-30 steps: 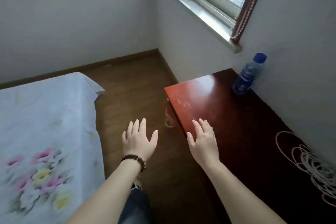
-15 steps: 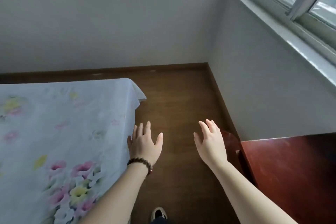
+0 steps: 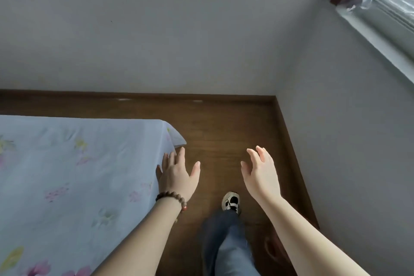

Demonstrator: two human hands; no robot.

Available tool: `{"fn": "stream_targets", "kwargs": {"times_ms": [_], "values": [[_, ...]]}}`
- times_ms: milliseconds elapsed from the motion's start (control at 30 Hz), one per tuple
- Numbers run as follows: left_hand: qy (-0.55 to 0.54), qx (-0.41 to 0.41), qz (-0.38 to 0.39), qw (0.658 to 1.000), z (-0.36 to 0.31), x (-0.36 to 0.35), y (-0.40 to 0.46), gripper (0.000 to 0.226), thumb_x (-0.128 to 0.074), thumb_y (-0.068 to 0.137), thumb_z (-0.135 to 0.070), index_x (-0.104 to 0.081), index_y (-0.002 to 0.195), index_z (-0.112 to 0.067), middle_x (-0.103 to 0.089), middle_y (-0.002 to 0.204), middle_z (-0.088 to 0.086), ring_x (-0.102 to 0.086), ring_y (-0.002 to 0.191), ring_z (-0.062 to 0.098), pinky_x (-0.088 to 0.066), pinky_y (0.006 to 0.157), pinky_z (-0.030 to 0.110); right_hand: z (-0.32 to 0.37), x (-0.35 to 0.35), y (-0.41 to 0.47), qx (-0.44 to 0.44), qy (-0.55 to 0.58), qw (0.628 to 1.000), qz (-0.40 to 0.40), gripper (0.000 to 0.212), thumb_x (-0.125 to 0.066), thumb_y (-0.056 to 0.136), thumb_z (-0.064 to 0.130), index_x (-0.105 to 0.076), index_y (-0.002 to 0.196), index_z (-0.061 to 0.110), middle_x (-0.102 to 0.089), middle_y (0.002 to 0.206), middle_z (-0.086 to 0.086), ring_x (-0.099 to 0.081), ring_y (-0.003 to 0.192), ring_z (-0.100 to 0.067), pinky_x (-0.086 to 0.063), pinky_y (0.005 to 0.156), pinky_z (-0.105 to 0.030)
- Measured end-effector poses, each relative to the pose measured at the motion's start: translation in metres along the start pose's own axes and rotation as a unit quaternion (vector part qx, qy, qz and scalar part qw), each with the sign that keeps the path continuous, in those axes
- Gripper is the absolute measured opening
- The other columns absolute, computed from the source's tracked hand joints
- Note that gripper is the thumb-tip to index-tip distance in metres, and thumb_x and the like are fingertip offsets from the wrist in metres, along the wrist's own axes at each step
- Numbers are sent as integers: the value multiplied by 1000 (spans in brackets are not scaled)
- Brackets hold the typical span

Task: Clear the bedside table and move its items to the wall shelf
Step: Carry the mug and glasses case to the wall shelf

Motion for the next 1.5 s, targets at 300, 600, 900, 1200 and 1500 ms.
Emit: {"fn": "stream_targets", "kwargs": {"times_ms": [300, 600, 900, 1200, 1500], "values": [[-4, 72, -47, 996, -64, 37, 231, 64, -37, 92, -55, -28, 147, -24, -27, 157, 3, -12, 147, 25, -20, 115, 53, 33, -6, 271, 68, 2, 997, 41, 41, -50, 93, 33, -49, 131, 18, -40, 146, -6, -27, 139, -23, -32, 111, -41], [-12, 188, -71, 980, -41, 60, 377, 64, -37, 93, -56, -29, 147, -24, -28, 156, 7, -17, 146, 26, -24, 114, 50, 114, -65, 447, 177, -4, 977, 122, 44, -49, 93, 34, -47, 133, 17, -38, 147, -7, -24, 140, -24, -27, 113, -39], [-43, 282, -125, 950, 53, 107, 544, 64, -38, 92, -56, -32, 147, -22, -38, 150, 10, -29, 140, 30, -27, 112, 50, 263, -175, 622, 264, -22, 945, 192, 45, -45, 95, 36, -42, 136, 20, -33, 150, -4, -19, 141, -22, -26, 114, -40], [-74, 396, -151, 903, 159, 180, 645, 67, -31, 93, -59, -20, 149, -24, -24, 157, 6, -12, 147, 27, -18, 116, 52, 452, -264, 716, 376, -35, 883, 277, 47, -43, 95, 37, -37, 139, 21, -27, 152, -1, -15, 142, -18, -25, 113, -38], [-89, 522, -202, 824, 269, 229, 663, 68, -29, 93, -61, -20, 150, -25, -24, 157, 6, -14, 146, 27, -17, 116, 49, 614, -360, 715, 487, -37, 809, 326, 45, -43, 96, 35, -39, 138, 19, -31, 150, -4, -21, 140, -21, -23, 115, -38]]}}
Point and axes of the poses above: each hand's wrist, its own y-axis towards the middle knuckle, its own x-axis out of the back of the hand, z = x × y, the point moved 3 cm from there along y, towards the middle knuckle
